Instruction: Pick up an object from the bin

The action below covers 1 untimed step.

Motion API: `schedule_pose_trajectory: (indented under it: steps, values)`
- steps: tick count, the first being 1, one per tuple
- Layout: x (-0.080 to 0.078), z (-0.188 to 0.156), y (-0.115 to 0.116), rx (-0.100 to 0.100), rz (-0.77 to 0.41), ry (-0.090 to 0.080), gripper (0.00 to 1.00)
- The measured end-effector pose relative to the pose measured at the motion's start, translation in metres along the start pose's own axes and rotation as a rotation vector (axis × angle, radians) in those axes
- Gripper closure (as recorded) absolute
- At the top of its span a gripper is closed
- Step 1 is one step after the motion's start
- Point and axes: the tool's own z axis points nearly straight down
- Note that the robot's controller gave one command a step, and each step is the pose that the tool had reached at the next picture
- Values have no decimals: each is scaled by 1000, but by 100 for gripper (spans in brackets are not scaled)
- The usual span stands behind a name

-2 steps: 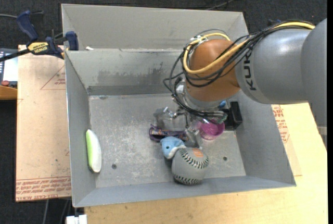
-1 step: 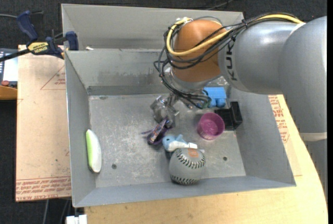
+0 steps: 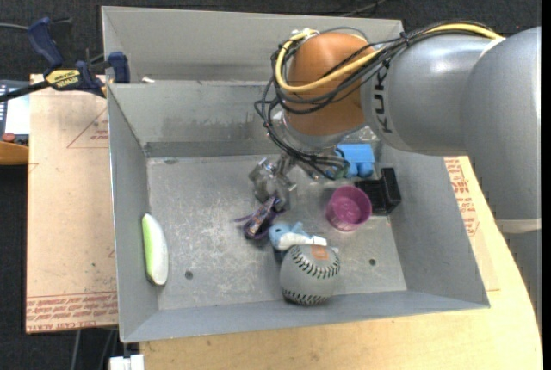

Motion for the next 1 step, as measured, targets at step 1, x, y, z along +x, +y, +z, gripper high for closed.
schedule_pose_trajectory:
  steps: [1]
  values:
    - [2, -11, 2, -5, 0, 6, 100]
